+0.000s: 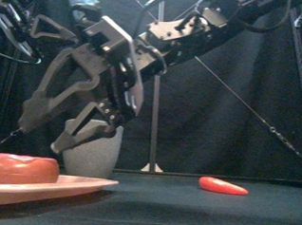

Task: Pick the donut then place it on the pink plate
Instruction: Drop donut on the pink plate and return to neutral

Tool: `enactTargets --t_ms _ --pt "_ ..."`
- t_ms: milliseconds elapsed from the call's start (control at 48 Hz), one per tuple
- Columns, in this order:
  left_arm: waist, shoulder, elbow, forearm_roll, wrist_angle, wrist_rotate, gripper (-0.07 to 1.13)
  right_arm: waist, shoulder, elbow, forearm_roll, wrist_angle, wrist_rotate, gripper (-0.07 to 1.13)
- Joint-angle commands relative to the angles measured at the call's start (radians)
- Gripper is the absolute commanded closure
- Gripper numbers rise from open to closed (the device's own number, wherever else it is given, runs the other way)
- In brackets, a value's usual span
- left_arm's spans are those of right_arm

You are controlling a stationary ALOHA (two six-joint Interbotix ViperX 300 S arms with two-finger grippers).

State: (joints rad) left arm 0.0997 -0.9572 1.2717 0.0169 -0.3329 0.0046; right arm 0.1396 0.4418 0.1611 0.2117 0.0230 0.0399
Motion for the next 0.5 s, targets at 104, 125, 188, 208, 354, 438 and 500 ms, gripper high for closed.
enactTargets --t_ms 104,125,188,208,354,438,500 --pt "0.002 0.005 -0.003 0.000 -0.009 -0.003 1.04 -0.038 -0.216 0.209 0.006 -0.218 -0.002 0.02" --pt "0.002 0.003 -0.003 0.000 -0.009 -0.003 1.04 -0.043 -0.233 0.235 0.008 -0.242 0.000 0.02" --pt "0.002 0.003 0.000 -0.002 -0.008 -0.006 1.04 -0.058 -0.291 0.314 0.011 -0.313 0.002 0.02" --pt "0.002 0.005 0.003 -0.002 -0.009 -0.006 1.04 -0.063 -0.311 0.341 0.015 -0.337 0.002 0.02" --pt "0.002 0.003 0.012 -0.017 -0.008 -0.006 1.04 -0.095 -0.439 0.505 0.052 -0.463 0.000 0.02" --pt "0.002 0.005 0.015 -0.023 -0.009 -0.006 1.04 -0.114 -0.506 0.584 0.060 -0.511 -0.002 0.02" --pt "0.000 0.003 0.015 -0.025 -0.008 -0.006 1.04 -0.124 -0.546 0.627 0.055 -0.520 -0.005 0.02"
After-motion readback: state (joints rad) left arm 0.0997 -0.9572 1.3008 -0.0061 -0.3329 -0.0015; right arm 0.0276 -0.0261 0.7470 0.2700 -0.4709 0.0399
